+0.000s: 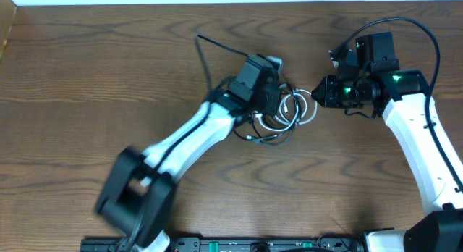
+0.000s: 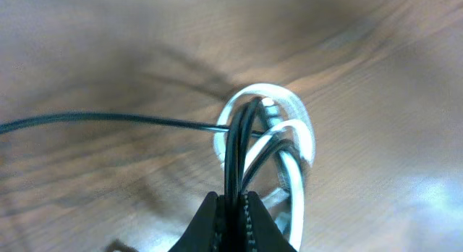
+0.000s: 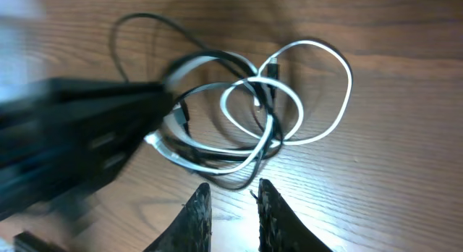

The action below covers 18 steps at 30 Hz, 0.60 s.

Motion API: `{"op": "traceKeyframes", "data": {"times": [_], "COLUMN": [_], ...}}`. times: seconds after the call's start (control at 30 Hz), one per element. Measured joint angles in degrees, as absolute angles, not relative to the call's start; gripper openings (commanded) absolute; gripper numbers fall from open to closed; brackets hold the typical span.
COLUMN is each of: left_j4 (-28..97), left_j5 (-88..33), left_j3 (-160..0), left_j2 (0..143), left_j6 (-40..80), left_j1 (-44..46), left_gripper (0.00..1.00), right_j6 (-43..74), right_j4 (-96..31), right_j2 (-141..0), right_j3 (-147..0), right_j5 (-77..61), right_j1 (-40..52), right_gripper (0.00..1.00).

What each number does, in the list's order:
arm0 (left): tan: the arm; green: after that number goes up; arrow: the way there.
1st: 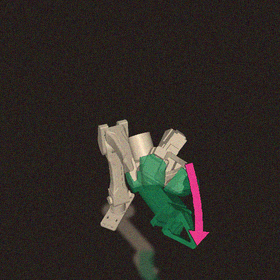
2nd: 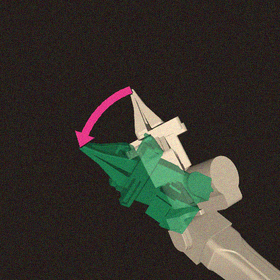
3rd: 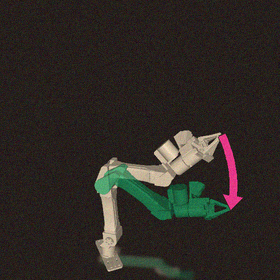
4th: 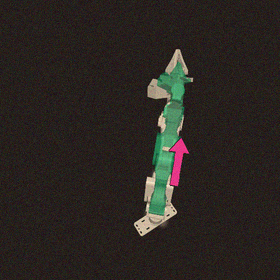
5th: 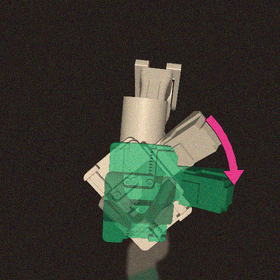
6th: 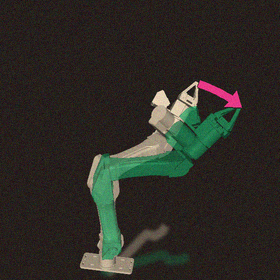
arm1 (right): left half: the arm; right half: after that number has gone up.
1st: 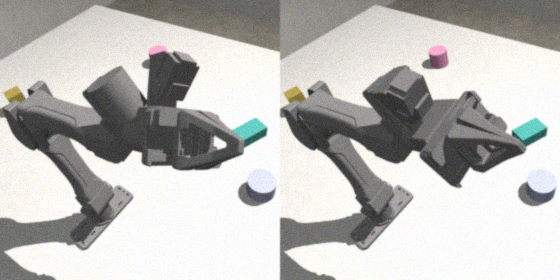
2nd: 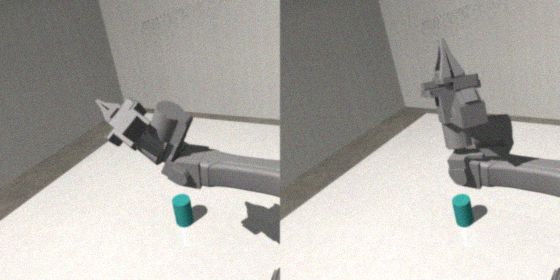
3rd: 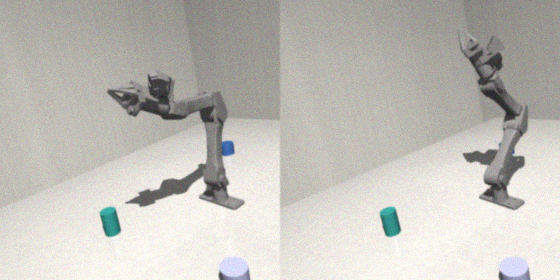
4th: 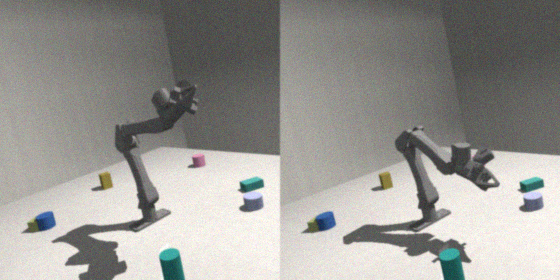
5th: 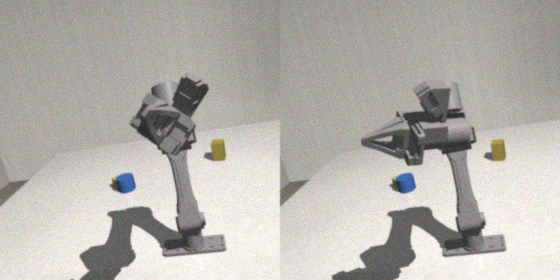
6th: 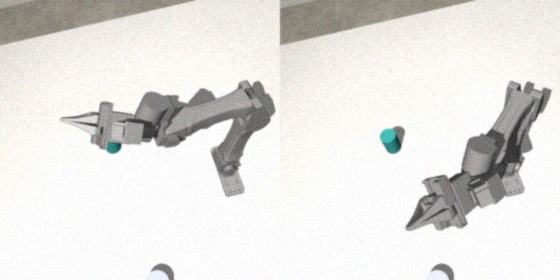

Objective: Untangle cables
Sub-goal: 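Grasp the cables with the right gripper and pull apart from left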

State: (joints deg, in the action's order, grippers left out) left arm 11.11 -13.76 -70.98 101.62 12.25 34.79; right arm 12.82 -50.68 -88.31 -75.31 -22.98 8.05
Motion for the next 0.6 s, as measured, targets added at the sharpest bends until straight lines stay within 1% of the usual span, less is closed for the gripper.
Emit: {"op": "traceKeyframes", "data": {"times": [0.1,0.17,0.27,0.43,0.6], "left_j4": [14.8,17.6,20.5,20.7,20.6], "left_j5": [-15.0,-15.2,-16.3,-20.6,-23.4], "left_j3": [-71.1,-71.2,-71.2,-71.2,-71.2], "left_j2": [93.4,90.8,90.0,90.0,90.0], "left_j6": [13.6,14.0,14.6,16.1,19.5], "left_j1": [34.8,34.7,34.5,33.5,31.7], "left_gripper": [0.07,0.07,0.07,0.08,0.08], "right_j6": [12.8,12.6,12.4,12.4,12.4], "right_j4": [-49.4,-48.3,-47.5,-47.3,-47.3], "right_j2": [-88.3,-88.3,-88.3,-88.3,-88.7], "right_j3": [-75.3,-75.3,-75.3,-75.3,-75.3], "right_j5": [-26.0,-28.5,-30.7,-31.9,-30.5], "right_j1": [8.1,8.1,8.1,8.3,10.1], "right_gripper": [0.19,0.20,0.22,0.24,0.29]}}
